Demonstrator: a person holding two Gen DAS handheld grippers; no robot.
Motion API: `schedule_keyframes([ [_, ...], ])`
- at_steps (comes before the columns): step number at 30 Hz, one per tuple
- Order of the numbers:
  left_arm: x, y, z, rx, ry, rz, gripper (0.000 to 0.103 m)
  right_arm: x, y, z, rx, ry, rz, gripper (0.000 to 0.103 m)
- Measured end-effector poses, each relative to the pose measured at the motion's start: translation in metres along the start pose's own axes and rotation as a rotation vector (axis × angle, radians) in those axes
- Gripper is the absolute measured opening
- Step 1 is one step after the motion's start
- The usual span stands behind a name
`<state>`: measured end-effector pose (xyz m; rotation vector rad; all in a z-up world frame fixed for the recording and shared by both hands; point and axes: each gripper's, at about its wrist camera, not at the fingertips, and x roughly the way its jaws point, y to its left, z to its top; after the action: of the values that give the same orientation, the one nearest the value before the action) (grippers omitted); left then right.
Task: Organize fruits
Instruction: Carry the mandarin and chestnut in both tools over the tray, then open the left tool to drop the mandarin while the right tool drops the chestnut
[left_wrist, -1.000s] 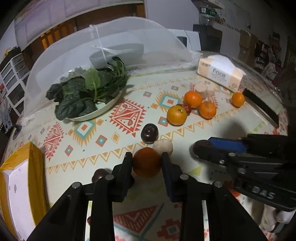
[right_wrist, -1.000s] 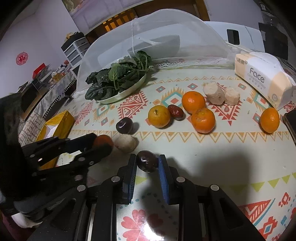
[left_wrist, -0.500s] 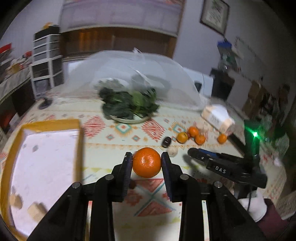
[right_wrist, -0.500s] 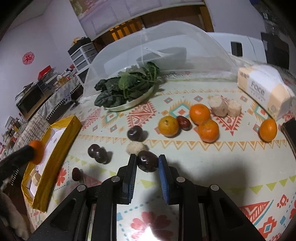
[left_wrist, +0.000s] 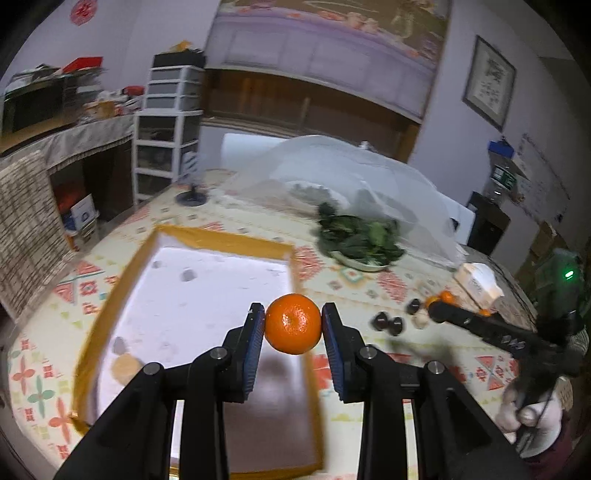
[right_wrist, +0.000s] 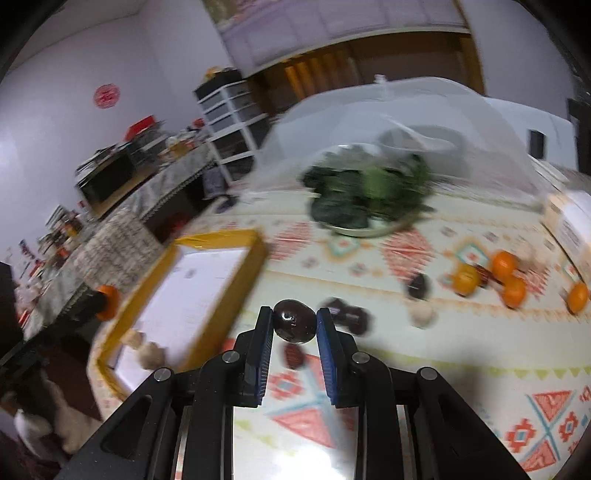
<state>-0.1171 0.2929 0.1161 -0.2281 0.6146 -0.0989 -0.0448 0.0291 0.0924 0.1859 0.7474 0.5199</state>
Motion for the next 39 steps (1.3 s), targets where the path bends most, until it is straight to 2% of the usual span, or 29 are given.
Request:
schedule_keyframes([
  [8, 0.034, 0.066, 0.011, -0.056, 0.071, 0.079, 0.031, 0.072, 0.083, 0.000, -0.092, 0.128, 0.121, 0.026],
  [14, 0.062, 0.102, 0.011, -0.102, 0.136, 0.125, 0.031, 0.128, 0.121, -0.016, -0.153, 0.229, 0.136, 0.026],
  [19, 0.074, 0.118, 0.006, -0.125, 0.174, 0.138, 0.031, 0.162, 0.131, -0.029, -0.175, 0.290, 0.125, 0.026],
  [21, 0.077, 0.123, 0.004, -0.131, 0.184, 0.136, 0.031, 0.165, 0.136, -0.031, -0.205, 0.276, 0.098, 0.027],
  [28, 0.078, 0.123, 0.000, -0.143, 0.195, 0.130, 0.033, 0.167, 0.145, -0.033, -0.236, 0.268, 0.089, 0.027],
  [32, 0.071, 0.122, 0.003, -0.145, 0.179, 0.142, 0.047, 0.165, 0.147, -0.034, -0.232, 0.262, 0.089, 0.028],
  [35, 0.060, 0.120, 0.006, -0.156, 0.158, 0.142, 0.049, 0.156, 0.147, -0.033, -0.230, 0.243, 0.095, 0.029],
  [39, 0.037, 0.109, 0.010, -0.155, 0.115, 0.135, 0.058, 0.135, 0.145, -0.029, -0.218, 0.196, 0.103, 0.039],
])
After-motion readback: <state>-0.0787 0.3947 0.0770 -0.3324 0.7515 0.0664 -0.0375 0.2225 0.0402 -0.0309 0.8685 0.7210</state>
